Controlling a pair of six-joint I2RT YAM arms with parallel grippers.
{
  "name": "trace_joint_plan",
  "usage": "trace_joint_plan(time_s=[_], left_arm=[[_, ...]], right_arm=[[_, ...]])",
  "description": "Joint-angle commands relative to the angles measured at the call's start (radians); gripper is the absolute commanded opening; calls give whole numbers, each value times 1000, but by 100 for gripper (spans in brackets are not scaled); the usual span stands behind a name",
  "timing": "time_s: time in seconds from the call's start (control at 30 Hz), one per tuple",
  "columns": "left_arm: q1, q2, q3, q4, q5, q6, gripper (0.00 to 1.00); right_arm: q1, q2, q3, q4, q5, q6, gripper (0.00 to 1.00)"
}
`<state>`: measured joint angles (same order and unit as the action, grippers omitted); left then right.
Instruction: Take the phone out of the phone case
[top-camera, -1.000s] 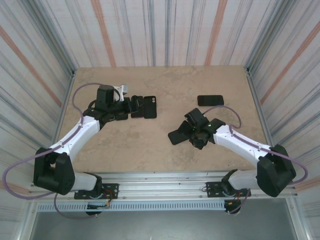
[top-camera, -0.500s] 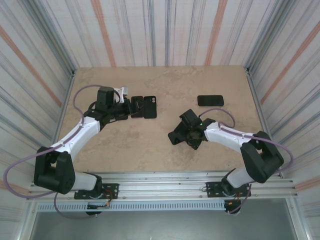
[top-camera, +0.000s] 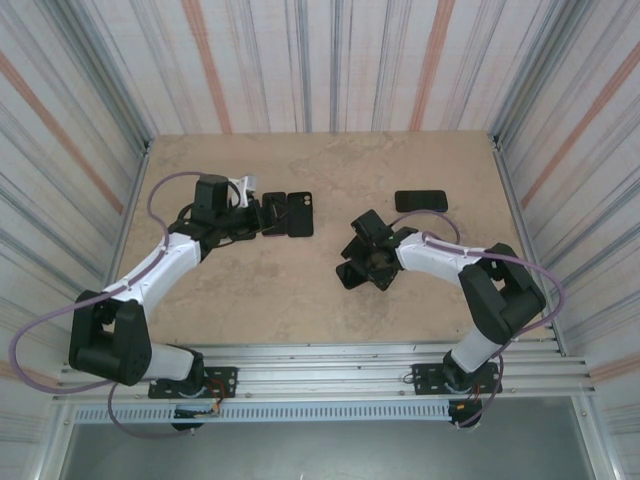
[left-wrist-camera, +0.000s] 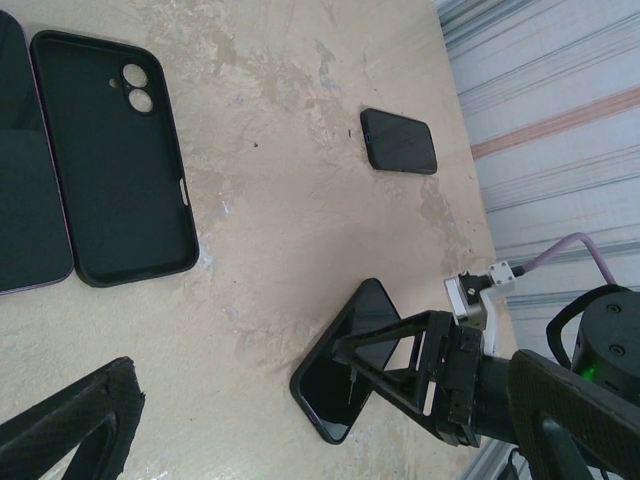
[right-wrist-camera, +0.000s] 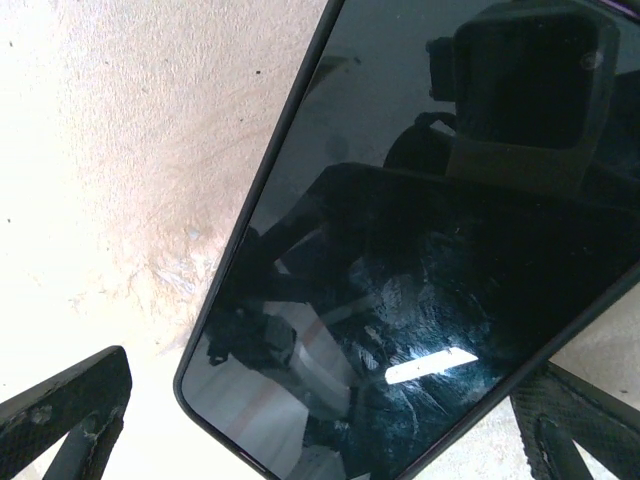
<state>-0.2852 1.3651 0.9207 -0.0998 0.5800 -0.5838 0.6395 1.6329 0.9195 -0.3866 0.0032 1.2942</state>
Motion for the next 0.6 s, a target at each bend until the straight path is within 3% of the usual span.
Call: trace_joint_plan(time_s=[0.0, 0.57], left_arm=[[10, 10, -9, 7, 20, -8, 97], [12, 13, -30, 0, 35, -15, 97]], right_arm=[[-8, 27, 34, -12, 23, -28, 99], [20, 181, 215, -125, 84, -149, 99]])
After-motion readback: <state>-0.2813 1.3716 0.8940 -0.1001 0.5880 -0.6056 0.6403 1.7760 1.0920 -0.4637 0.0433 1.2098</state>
